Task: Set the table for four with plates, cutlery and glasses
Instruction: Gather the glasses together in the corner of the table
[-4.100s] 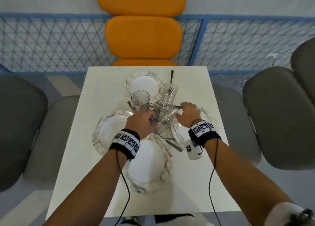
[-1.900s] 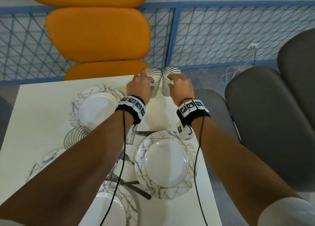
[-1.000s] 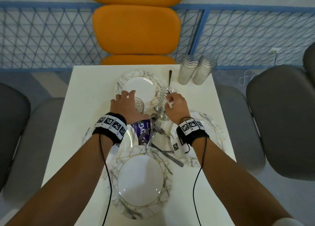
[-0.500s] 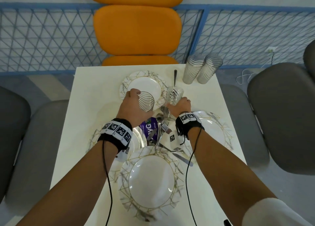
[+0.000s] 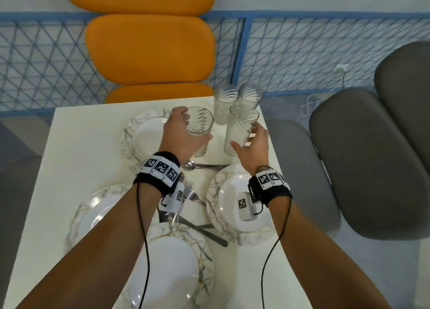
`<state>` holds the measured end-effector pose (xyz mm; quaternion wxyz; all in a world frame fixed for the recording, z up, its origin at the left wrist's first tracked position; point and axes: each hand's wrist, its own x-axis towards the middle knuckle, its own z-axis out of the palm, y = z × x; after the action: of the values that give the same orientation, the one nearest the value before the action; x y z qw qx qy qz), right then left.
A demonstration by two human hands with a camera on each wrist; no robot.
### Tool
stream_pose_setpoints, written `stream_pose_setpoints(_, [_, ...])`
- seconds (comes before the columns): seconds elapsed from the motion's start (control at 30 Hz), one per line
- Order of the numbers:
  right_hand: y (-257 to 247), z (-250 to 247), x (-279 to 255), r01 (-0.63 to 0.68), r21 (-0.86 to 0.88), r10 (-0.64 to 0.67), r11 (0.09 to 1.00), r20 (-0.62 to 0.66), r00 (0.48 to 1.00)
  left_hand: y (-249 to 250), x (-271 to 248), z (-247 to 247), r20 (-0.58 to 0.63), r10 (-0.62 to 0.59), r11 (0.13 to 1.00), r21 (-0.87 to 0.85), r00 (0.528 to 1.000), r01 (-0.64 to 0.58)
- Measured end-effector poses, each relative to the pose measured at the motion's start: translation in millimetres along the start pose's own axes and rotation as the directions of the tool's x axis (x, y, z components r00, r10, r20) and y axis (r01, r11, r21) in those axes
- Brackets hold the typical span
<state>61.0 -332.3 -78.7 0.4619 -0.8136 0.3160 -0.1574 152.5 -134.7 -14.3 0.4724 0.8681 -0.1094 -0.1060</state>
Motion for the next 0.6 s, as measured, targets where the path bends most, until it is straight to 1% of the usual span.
stream_pose_setpoints(0.07, [17, -11, 16, 0.0, -0.025, 0.0, 1.0, -0.013, 1.0, 8, 10, 27, 0.026, -0.027, 1.0, -0.011, 0.999, 0.028])
stream_pose_setpoints(0.13, [32, -18, 29, -0.028, -0.047, 0.028, 0.999, -0.007, 1.0, 12, 19, 52, 0.046, -0.046, 0.999, -0.012, 0.998, 0.047])
stream_pose_setpoints(0.2, [43, -21, 41, -0.073, -0.053, 0.073, 0.996, 0.006, 0.997, 12, 27, 73, 0.049, -0.043, 0.999, 0.0, 0.998, 0.043])
stream_pose_setpoints(0.27, [47, -22, 50, -0.111, -0.011, 0.111, 0.994, 0.012, 0.994, 11, 33, 89, 0.041, -0.025, 0.999, 0.026, 0.999, 0.024])
stream_pose_setpoints(0.4, [51, -24, 63, -0.144, 0.048, 0.144, 0.988, 0.015, 0.989, 11, 42, 111, 0.024, -0.006, 0.998, 0.059, 1.0, 0.005])
stream_pose_setpoints(0.6, [54, -23, 82, -0.136, 0.037, 0.135, 0.99, 0.03, 0.99, 8, 50, 128, -0.004, -0.006, 0.994, 0.111, 1.0, 0.007])
